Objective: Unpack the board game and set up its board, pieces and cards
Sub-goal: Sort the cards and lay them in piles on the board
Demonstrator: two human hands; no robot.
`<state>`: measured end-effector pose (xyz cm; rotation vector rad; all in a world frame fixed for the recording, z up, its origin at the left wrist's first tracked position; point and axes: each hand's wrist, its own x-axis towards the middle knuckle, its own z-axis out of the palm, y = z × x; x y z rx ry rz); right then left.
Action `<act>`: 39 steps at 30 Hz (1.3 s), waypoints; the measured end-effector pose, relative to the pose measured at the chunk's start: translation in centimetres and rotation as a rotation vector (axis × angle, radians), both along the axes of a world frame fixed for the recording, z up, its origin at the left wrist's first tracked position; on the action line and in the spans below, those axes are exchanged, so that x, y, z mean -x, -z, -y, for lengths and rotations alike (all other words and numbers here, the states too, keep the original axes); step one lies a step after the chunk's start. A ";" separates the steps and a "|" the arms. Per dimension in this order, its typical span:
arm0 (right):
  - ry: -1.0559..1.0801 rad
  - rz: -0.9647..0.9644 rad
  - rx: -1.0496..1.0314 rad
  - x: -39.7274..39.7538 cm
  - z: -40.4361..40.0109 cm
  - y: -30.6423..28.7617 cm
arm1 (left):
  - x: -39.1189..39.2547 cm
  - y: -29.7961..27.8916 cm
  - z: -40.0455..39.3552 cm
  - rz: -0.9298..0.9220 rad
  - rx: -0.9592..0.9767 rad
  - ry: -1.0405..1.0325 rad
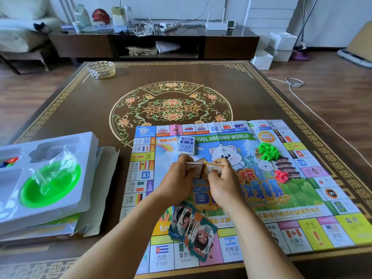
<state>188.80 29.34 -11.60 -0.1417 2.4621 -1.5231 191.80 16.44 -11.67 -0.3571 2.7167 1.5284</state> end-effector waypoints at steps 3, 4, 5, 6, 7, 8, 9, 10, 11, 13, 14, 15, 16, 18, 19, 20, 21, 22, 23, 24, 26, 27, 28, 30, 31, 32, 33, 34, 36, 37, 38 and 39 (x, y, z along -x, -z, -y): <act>-0.008 -0.015 0.004 0.0 -0.1 -0.1 | -0.2 -0.2 0.1 0.004 -0.050 -0.035; -0.015 -0.022 -0.001 0.1 -0.2 -0.2 | -0.2 -0.2 0.1 0.011 -0.054 -0.027; -0.021 -0.028 -0.015 0.1 -0.2 -0.1 | -0.2 -0.1 0.1 0.020 -0.049 -0.010; -0.027 -0.029 -0.029 0.1 -0.3 -0.1 | -0.3 0.0 0.0 0.027 -0.045 0.004; -0.032 -0.028 -0.035 0.1 -0.3 -0.1 | -0.3 -0.1 0.0 0.030 -0.041 0.016; -0.042 -0.023 -0.042 0.1 -0.4 -0.1 | -0.2 -0.1 0.0 0.034 -0.041 0.028; -0.054 -0.015 -0.054 0.2 -0.5 0.0 | -0.2 -0.2 0.1 0.044 -0.037 0.039; -0.066 -0.009 -0.064 0.2 -0.6 -0.1 | -0.3 -0.3 0.2 0.053 -0.025 0.050; -0.079 -0.003 -0.075 0.3 -0.7 0.0 | -0.2 -0.3 0.3 0.061 -0.008 0.058; -0.098 0.008 -0.095 0.5 -0.9 0.2 | -0.2 -0.2 0.5 0.052 0.031 0.059; -0.101 0.001 -0.109 0.6 -0.9 0.4 | -0.1 -0.1 0.5 0.045 0.053 0.056; -0.100 -0.013 -0.133 0.7 -1.0 0.6 | -0.2 -0.1 0.6 0.042 0.080 0.054; -0.102 -0.027 -0.162 0.8 -1.1 0.7 | -0.2 -0.2 0.6 0.045 0.105 0.055; -0.122 -0.024 -0.195 0.8 -1.4 0.7 | -0.3 -0.5 0.6 0.053 0.131 0.062; -0.138 -0.014 -0.197 0.7 -1.7 0.6 | -0.4 -0.6 0.6 0.055 0.144 0.067; -0.152 -0.012 -0.202 0.6 -1.9 0.4 | -0.4 -0.7 0.6 0.053 0.161 0.071; -0.157 -0.019 -0.210 0.6 -2.1 0.2 | -0.5 -0.7 0.7 0.043 0.171 0.069; -0.151 -0.035 -0.219 0.6 -2.2 0.0 | -0.6 -0.7 0.8 0.030 0.162 0.057; -0.138 -0.057 -0.223 0.6 -2.4 0.0 | -0.6 -0.8 0.9 0.025 0.132 0.035; -0.120 -0.079 -0.216 0.6 -2.4 0.0 | -0.7 -0.8 0.9 0.022 0.094 0.009; -0.069 -0.104 -0.179 0.6 -2.4 0.1 | -0.9 -1.0 1.0 0.023 0.044 -0.035; -0.041 -0.106 -0.158 0.6 -2.4 0.2 | -0.9 -1.0 1.0 0.020 0.029 -0.052; -0.015 -0.104 -0.135 0.6 -2.4 0.3 | -1.0 -1.0 1.0 0.020 0.006 -0.070; 0.019 -0.106 -0.082 0.6 -2.6 0.6 | -0.9 -1.0 0.9 0.023 -0.027 -0.104; 0.030 -0.105 -0.058 0.6 -2.6 0.7 | -0.8 -0.9 1.0 0.022 -0.018 -0.117; 0.045 -0.105 -0.034 0.6 -2.6 0.7 | -0.6 -0.9 1.0 0.016 0.011 -0.128; 0.065 -0.101 -0.009 0.7 -2.6 0.7 | -0.3 -0.8 0.9 0.005 0.043 -0.142; 0.094 -0.096 0.015 1.0 -2.5 0.6 | 0.2 -0.9 0.9 -0.010 0.059 -0.159; 0.145 -0.084 0.042 1.9 -2.6 0.1 | 1.4 -1.4 0.6 -0.043 0.009 -0.195; 0.160 -0.073 0.050 2.5 -2.7 -0.2 | 2.0 -1.7 0.5 -0.042 -0.047 -0.215; 0.173 -0.062 0.065 3.1 -2.7 -0.5 | 2.9 -2.0 0.2 -0.036 -0.102 -0.240; 0.186 -0.045 0.080 3.9 -2.8 -0.9 | 3.7 -2.4 0.0 -0.024 -0.136 -0.266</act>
